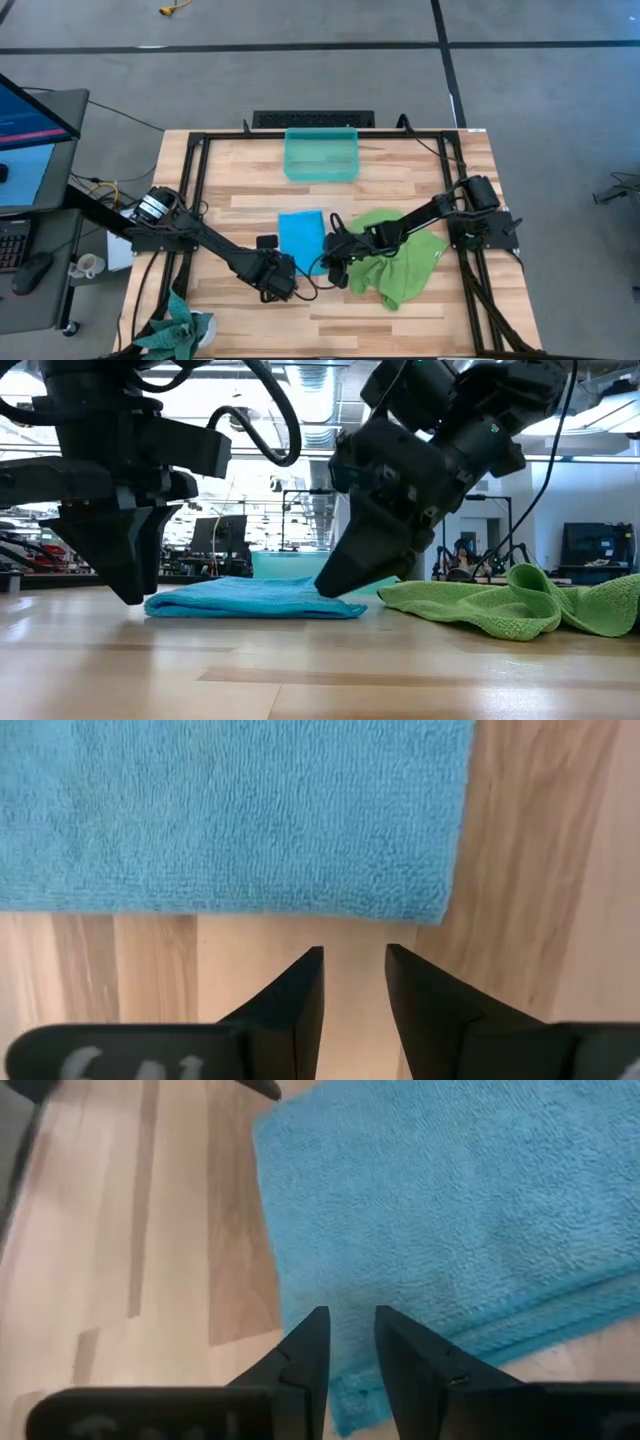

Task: Roll microfiber towels into tight, uniform cylinder then place into a basket
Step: Roll the blue microfiber cloth

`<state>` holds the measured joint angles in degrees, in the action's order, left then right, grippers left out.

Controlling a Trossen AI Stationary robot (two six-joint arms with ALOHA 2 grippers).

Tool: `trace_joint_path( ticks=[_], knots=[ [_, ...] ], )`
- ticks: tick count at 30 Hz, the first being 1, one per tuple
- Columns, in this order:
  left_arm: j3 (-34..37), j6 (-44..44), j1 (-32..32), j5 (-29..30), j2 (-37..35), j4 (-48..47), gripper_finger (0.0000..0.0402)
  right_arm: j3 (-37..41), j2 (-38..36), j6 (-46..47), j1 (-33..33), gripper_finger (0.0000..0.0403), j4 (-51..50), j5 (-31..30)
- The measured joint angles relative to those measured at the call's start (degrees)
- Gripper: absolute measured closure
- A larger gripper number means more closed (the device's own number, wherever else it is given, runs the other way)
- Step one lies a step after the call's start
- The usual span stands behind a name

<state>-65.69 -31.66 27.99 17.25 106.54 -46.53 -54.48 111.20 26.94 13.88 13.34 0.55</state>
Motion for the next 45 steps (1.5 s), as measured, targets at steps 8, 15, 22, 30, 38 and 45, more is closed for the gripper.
trace_joint_path(
  ticks=[8, 15, 22, 30, 38, 45],
  knots=[
    [-0.1, -0.4, 0.5, 0.6, -0.8, -1.3, 0.0299, 0.0, -1.9, -2.5, -0.1, 0.0296, -0.6, -0.3],
    [-0.2, -5.2, 3.6, 4.4, -4.6, -3.9, 0.0299, -0.2, -12.8, -10.4, 1.6, 0.0296, -9.5, -1.1],
    [-0.2, -4.9, 8.8, 14.9, -9.6, -3.2, 0.0299, -0.2, -21.7, -22.9, 9.9, 0.0296, -17.1, -18.5],
    [0.0, 5.3, 13.4, 26.4, -9.8, 6.5, 0.0299, -0.2, -19.2, -30.4, 18.6, 0.0296, -18.5, -31.2],
    [1.8, 5.8, 14.4, 22.4, -9.8, 11.7, 0.0299, -0.3, -10.2, -30.5, 19.3, 0.0296, -17.4, -31.5],
    [2.2, 5.7, 14.3, 21.6, -9.8, 11.7, 0.0299, -3.7, -4.8, -30.6, 17.8, 0.0296, -17.6, -32.0]
  ],
)
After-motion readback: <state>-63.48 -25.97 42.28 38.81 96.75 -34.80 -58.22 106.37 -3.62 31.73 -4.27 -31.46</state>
